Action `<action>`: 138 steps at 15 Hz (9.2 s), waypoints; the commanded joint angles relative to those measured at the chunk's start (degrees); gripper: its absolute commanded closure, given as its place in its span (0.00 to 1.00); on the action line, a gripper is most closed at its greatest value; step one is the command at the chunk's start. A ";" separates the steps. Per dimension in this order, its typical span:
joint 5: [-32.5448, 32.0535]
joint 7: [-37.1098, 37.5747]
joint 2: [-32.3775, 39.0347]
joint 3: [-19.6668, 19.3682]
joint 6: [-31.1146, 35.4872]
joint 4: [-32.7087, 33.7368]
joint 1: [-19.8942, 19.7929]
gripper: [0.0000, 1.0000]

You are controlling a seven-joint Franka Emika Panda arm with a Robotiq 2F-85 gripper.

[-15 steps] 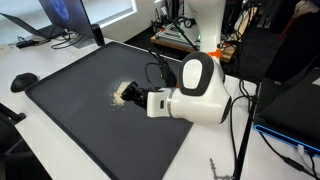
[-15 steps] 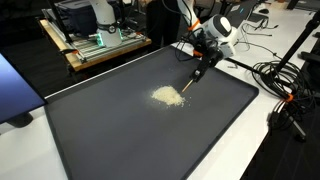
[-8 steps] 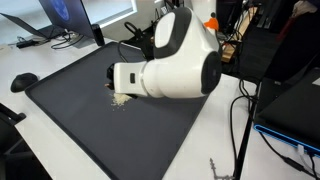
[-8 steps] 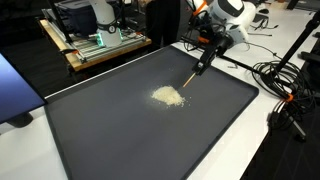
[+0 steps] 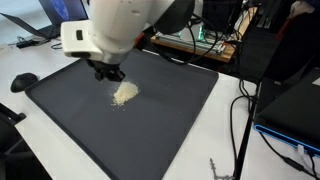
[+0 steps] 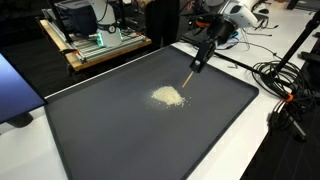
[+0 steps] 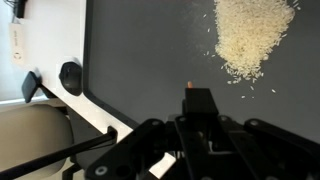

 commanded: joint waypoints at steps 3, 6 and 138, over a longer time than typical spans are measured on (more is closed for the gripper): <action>15.07 -10.39 -7.14 0.62 8.20 -7.35 -6.14 0.96; 23.15 -15.47 -8.89 0.28 10.54 -9.26 -8.62 0.96; 39.28 -21.59 -31.57 -8.25 40.98 -46.73 -7.12 0.96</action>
